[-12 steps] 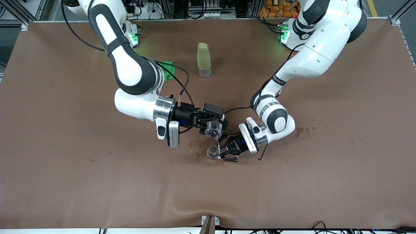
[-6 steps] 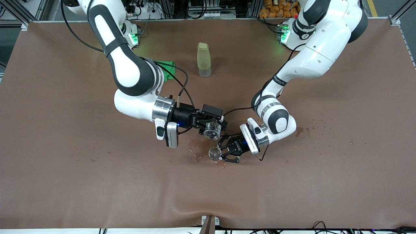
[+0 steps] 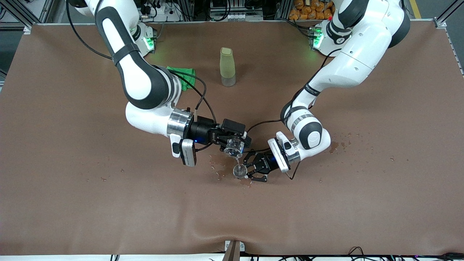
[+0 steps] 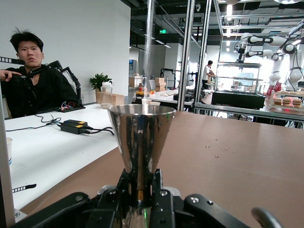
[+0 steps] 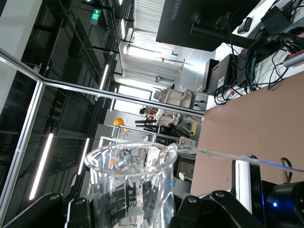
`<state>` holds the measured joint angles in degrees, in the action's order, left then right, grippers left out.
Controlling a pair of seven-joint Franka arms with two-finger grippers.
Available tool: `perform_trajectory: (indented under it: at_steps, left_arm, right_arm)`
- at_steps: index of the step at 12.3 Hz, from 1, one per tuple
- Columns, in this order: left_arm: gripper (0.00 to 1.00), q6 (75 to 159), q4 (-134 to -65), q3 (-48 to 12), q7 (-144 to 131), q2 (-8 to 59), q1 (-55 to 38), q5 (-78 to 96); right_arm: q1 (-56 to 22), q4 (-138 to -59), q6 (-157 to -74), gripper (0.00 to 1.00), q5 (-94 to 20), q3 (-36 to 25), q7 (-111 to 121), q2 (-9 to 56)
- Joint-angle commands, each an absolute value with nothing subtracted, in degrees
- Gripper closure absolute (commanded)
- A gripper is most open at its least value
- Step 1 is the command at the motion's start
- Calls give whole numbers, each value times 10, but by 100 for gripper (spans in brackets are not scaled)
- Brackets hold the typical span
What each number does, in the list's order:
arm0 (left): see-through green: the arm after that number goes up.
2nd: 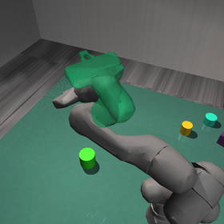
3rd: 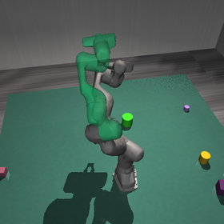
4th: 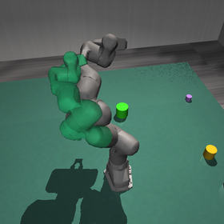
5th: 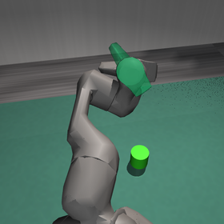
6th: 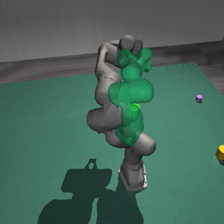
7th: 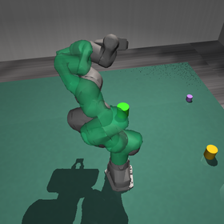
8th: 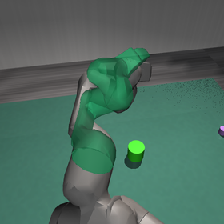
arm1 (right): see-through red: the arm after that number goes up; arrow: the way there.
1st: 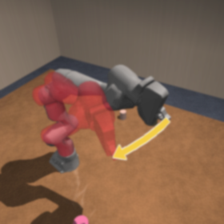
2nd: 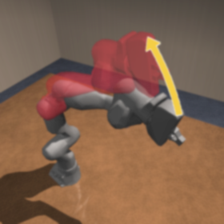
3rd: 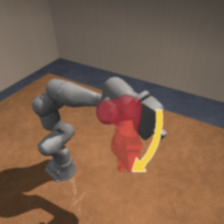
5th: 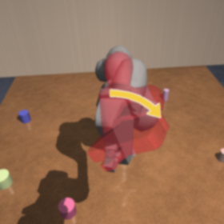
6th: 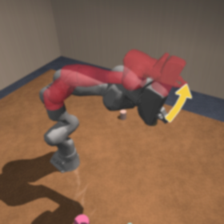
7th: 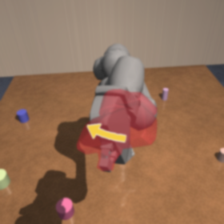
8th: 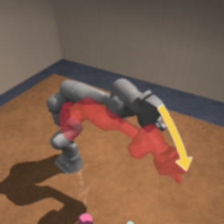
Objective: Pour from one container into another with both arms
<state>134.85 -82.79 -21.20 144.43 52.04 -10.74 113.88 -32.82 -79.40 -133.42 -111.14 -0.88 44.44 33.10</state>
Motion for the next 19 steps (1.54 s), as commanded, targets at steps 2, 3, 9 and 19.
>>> perform_trajectory:
  at_steps: [2,3,9,19]
  left_arm:
    - [100,1353,-822,-214,1453,523,-109,1150]
    - [100,1353,-822,-214,1453,523,-109,1150]
    - [100,1353,-822,-214,1453,524,-112,1154]
    - [100,1353,-822,-214,1453,524,-112,1154]
  right_arm:
    - [-319,-812,-1320,100,-1125,-6,441,317]
    - [-319,-812,-1317,100,-1125,-6,440,317]
    - [-318,-811,-1303,100,-1125,-6,414,318]
    - [-315,-804,-1302,100,-1123,-7,342,327]
